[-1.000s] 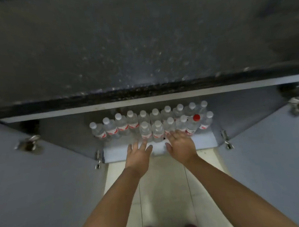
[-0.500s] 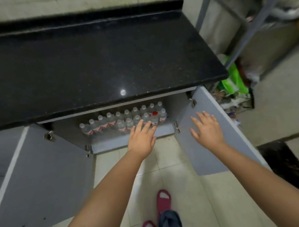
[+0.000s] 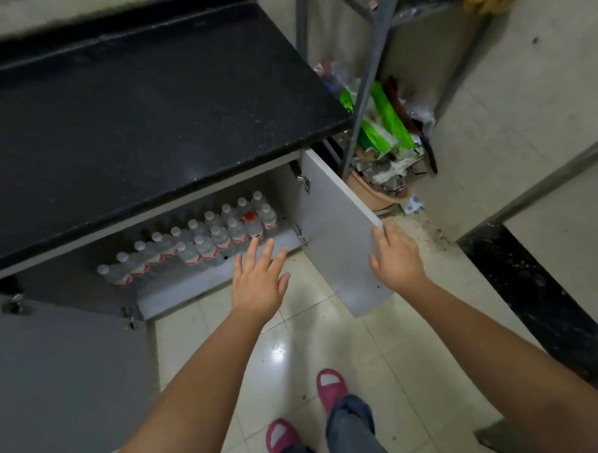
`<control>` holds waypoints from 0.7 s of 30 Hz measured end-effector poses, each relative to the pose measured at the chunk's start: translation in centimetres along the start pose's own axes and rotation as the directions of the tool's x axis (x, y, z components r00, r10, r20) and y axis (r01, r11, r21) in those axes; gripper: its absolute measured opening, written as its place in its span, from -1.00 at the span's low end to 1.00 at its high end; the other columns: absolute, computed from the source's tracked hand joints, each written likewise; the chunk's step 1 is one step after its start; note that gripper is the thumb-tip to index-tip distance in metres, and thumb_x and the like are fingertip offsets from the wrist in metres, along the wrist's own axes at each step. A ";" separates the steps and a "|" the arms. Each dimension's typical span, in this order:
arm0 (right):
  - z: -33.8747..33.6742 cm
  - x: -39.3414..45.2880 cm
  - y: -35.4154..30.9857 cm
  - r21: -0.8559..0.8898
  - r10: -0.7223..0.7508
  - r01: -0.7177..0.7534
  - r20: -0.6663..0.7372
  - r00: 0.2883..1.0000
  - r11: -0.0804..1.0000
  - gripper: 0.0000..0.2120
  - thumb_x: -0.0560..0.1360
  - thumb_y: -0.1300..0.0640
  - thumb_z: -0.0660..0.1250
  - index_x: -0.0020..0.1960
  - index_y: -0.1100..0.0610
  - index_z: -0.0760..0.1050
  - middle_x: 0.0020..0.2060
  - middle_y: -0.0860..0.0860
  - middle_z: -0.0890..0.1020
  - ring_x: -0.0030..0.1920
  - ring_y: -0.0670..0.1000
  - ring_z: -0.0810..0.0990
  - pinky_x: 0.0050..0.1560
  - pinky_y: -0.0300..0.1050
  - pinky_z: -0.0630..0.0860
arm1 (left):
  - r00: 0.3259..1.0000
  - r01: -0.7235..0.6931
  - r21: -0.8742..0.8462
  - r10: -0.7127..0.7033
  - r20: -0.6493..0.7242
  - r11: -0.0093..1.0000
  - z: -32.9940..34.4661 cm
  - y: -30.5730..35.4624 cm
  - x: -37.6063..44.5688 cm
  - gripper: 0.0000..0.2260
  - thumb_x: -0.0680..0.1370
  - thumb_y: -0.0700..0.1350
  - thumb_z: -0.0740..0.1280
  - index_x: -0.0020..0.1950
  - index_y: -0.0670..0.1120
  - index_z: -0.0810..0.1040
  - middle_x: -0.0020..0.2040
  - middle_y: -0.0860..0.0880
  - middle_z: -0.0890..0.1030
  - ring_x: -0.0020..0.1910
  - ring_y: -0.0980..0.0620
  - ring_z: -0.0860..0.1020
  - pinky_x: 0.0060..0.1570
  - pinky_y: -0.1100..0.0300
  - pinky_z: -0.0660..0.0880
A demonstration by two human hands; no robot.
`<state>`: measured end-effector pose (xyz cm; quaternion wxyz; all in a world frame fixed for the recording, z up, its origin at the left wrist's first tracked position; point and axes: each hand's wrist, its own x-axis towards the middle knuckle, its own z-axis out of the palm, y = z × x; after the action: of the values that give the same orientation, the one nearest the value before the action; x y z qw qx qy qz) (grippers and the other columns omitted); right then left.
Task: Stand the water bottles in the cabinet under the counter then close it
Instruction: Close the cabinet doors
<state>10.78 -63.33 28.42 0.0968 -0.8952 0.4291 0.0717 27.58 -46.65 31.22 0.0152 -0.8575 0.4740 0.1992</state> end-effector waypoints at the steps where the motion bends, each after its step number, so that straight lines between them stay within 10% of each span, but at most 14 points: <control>1: 0.0 0.0 0.3 -0.017 -0.021 0.021 -0.009 1.000 1.000 -0.50 0.54 0.19 0.21 0.43 0.29 0.19 0.49 0.27 0.13 0.44 0.24 0.22 0.35 0.12 0.28 | 1.000 0.010 0.002 -0.010 0.008 1.000 0.2 0.2 0.0 -0.55 0.65 0.07 -0.02 0.53 0.04 0.03 0.58 0.01 -0.03 0.56 -0.07 -0.17 0.54 -0.05 -0.13; 8: 0.8 -0.6 -1.2 -0.120 -0.197 0.205 0.078 0.977 0.971 -0.49 0.06 0.28 0.50 -0.02 0.32 0.49 -0.10 0.39 0.67 -0.37 0.23 0.65 -0.50 -0.16 0.56 | 0.994 0.110 -0.044 -0.109 0.028 0.993 1.7 0.5 -0.3 -0.56 0.65 0.04 -0.02 0.53 0.01 0.04 0.58 0.00 -0.01 0.57 -0.07 -0.14 0.54 -0.03 -0.09; 12: 2.7 -3.1 -5.7 -0.097 -0.322 0.345 0.197 0.926 0.934 -0.48 0.06 0.13 0.54 -0.02 0.31 0.60 0.14 0.50 0.52 0.01 0.43 0.61 -0.11 0.15 0.62 | 0.976 0.219 -0.092 -0.217 0.032 0.971 2.4 -1.9 -2.0 -0.57 0.65 0.01 0.01 0.52 -0.02 0.09 0.58 -0.02 0.01 0.57 -0.08 -0.12 0.53 -0.05 -0.08; 14: 2.6 -3.7 -9.5 -0.009 -0.326 0.337 0.235 0.916 0.941 -0.40 0.30 0.04 0.47 0.25 0.29 0.47 0.41 0.48 0.15 0.40 0.49 0.17 0.38 0.33 0.21 | 0.960 0.280 -0.107 -0.279 0.021 0.954 2.8 -3.8 -3.3 -0.57 0.65 0.00 0.02 0.52 -0.03 0.11 0.58 -0.03 0.03 0.57 -0.09 -0.10 0.53 -0.05 -0.07; 16: 2.7 -3.6 -13.2 0.019 -0.316 0.323 0.270 0.909 0.946 -0.41 0.50 -0.02 0.24 0.44 0.24 0.22 0.50 0.33 -0.14 0.48 0.40 -0.20 0.46 0.20 -0.29 | 0.940 0.340 -0.114 -0.340 0.017 0.933 3.0 -5.8 -4.7 -0.57 0.65 0.00 0.03 0.51 -0.04 0.13 0.58 -0.03 0.05 0.57 -0.10 -0.10 0.52 -0.06 -0.06; 18: 3.4 -3.0 -16.1 0.007 -0.383 0.391 0.230 0.895 0.920 -0.43 0.48 -0.05 0.28 0.37 0.27 0.33 0.50 0.33 0.01 0.49 0.38 -0.08 0.40 0.21 -0.30 | 0.918 0.396 -0.099 -0.396 0.024 0.913 3.2 -8.1 -6.2 -0.55 0.64 0.05 -0.04 0.52 -0.03 0.11 0.58 -0.03 0.04 0.57 -0.09 -0.10 0.53 -0.06 -0.07; 21: 4.3 -1.6 -19.9 -0.084 -0.536 0.562 0.216 0.816 0.823 -0.52 0.23 -0.05 0.52 -0.03 0.28 0.62 0.20 0.32 0.57 0.27 0.34 0.48 0.25 0.39 0.28 | 0.880 0.474 -0.092 -0.476 0.006 0.876 2.9 -11.9 -8.1 -0.48 0.60 0.12 -0.15 0.52 -0.02 0.09 0.58 -0.04 0.03 0.56 -0.11 -0.12 0.53 -0.06 -0.08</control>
<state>25.12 -48.91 26.80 0.0876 -0.9750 0.1352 0.1533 32.54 -32.95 29.48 0.0205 -0.9490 0.2399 0.2036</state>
